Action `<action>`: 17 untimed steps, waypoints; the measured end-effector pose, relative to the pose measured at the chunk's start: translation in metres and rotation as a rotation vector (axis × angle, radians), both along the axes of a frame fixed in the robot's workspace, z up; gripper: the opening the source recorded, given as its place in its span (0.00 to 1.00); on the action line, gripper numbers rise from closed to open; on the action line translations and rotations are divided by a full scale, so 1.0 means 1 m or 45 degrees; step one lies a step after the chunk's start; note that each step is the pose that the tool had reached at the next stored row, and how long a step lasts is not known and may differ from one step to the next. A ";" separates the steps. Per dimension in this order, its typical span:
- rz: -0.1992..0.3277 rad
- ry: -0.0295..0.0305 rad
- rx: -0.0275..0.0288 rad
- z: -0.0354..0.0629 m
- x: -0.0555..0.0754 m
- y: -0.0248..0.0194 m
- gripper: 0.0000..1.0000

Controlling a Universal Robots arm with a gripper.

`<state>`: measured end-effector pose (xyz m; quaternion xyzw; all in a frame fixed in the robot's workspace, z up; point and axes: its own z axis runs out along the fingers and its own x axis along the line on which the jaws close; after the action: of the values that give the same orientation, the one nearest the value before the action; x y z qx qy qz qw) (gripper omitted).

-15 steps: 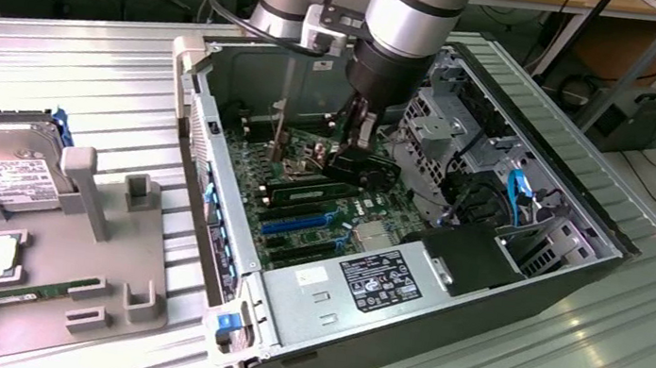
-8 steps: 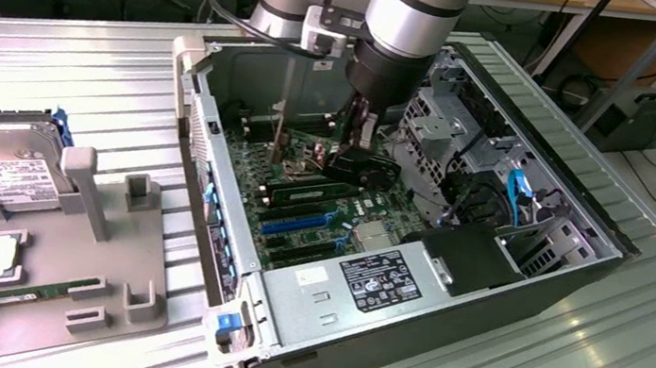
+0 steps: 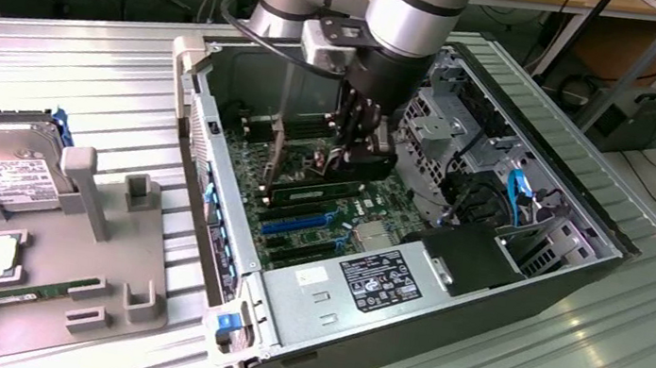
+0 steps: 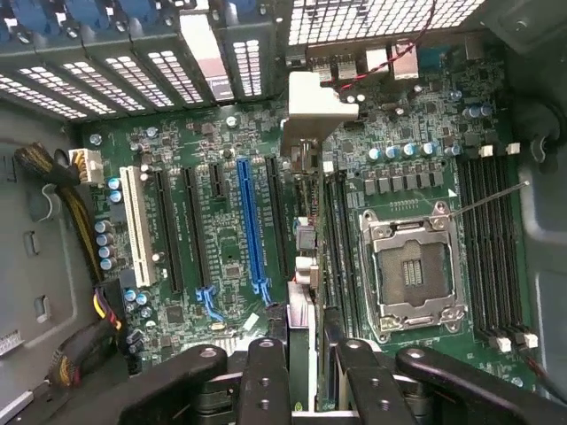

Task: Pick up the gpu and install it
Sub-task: 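Insert the gpu into the slot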

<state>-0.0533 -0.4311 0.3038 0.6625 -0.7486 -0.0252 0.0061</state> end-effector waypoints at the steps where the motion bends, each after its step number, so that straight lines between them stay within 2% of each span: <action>1: 0.048 0.0000 0.0000 0.0000 0.000 0.0000 0.26; 3: 0.128 0.0000 0.0000 0.0000 0.000 0.0000 0.26; 5: 0.145 0.0000 0.0000 0.0000 0.000 0.0000 0.26; 7: 0.201 0.0000 0.0000 0.0000 0.000 0.0000 0.26; 9: 0.218 0.0000 0.0000 0.0000 0.000 0.0000 0.26; 10: 0.218 -0.0001 0.0026 0.0000 0.000 -0.0008 0.26; 12: 0.218 -0.0008 0.0094 -0.0001 0.000 -0.0059 0.26; 17: 0.218 -0.0013 0.0155 0.0000 -0.001 -0.0152 0.26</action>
<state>-0.0547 -0.4463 0.3038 0.7241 -0.6891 -0.0288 0.0039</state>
